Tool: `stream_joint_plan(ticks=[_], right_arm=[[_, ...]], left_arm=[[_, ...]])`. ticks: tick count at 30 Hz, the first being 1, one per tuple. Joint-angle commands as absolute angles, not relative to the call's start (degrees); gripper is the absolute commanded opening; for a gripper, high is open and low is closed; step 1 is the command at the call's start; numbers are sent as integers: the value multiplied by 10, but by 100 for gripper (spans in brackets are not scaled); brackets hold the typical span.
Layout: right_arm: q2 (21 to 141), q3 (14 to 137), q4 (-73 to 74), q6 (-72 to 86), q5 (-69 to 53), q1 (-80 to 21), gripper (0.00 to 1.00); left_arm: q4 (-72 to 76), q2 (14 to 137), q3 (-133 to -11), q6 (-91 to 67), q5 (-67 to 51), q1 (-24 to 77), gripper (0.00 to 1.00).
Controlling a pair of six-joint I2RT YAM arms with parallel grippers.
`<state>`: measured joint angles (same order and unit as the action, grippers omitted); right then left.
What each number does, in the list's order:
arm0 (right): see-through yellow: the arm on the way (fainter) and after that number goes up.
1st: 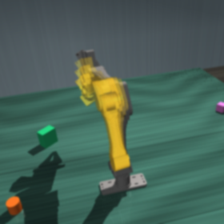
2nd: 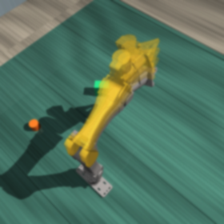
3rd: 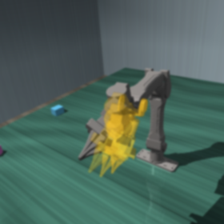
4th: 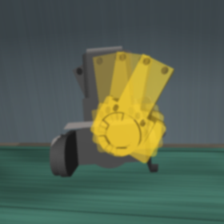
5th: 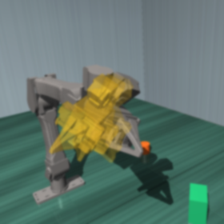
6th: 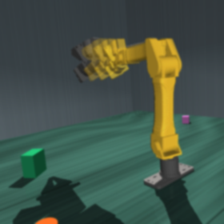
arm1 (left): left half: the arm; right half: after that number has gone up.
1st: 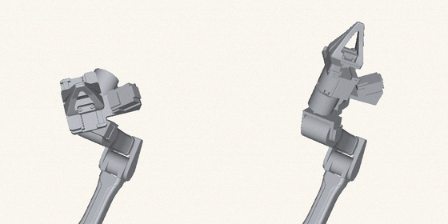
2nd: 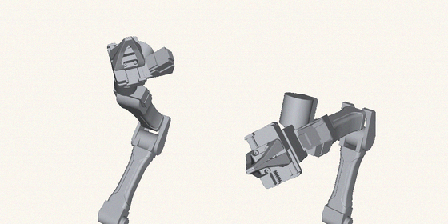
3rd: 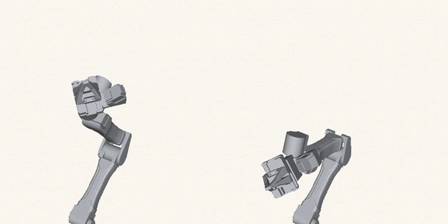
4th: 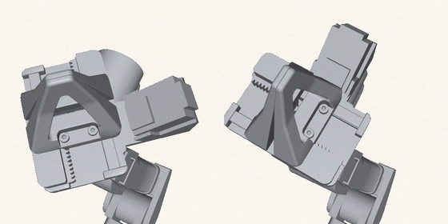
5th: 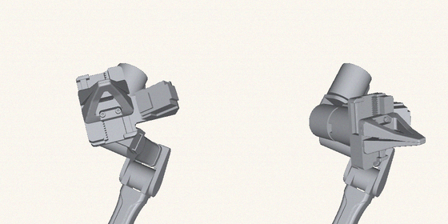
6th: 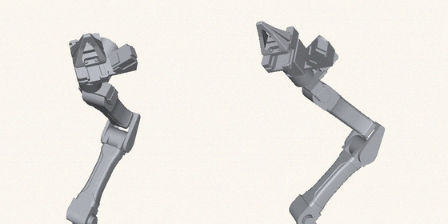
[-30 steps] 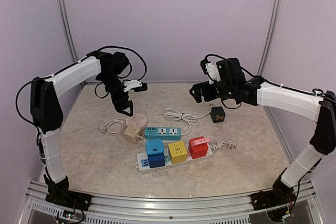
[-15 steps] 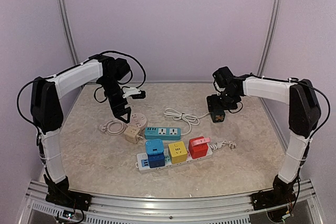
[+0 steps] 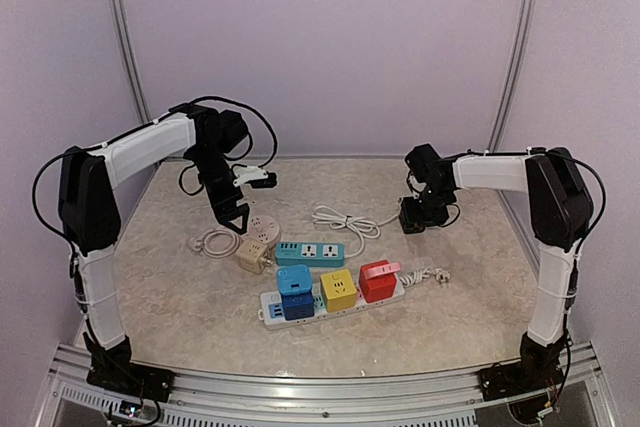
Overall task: Insert the plug
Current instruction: Pick up the plug from the center of the board.
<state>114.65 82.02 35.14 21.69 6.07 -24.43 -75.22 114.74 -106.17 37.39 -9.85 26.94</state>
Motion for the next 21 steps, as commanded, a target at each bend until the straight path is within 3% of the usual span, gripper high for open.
stream_joint_plan(ticks=[1, 3, 8, 14, 21], right_arm=[[1161, 824, 375, 190, 72, -241, 11], [1149, 824, 374, 165, 61, -241, 0], [1050, 781, 313, 92, 60, -254, 0], [844, 626, 35, -89, 124, -365, 0], [836, 624, -129, -187, 118, -473, 0]], left_arm=[[-761, 1158, -1083, 368, -93, 269, 92], [-767, 1158, -1091, 370, -94, 269, 92], [-792, 1154, -1138, 371, -116, 267, 92], [-780, 1143, -1237, 320, -133, 267, 96], [-770, 1118, -1362, 259, -247, 279, 99]])
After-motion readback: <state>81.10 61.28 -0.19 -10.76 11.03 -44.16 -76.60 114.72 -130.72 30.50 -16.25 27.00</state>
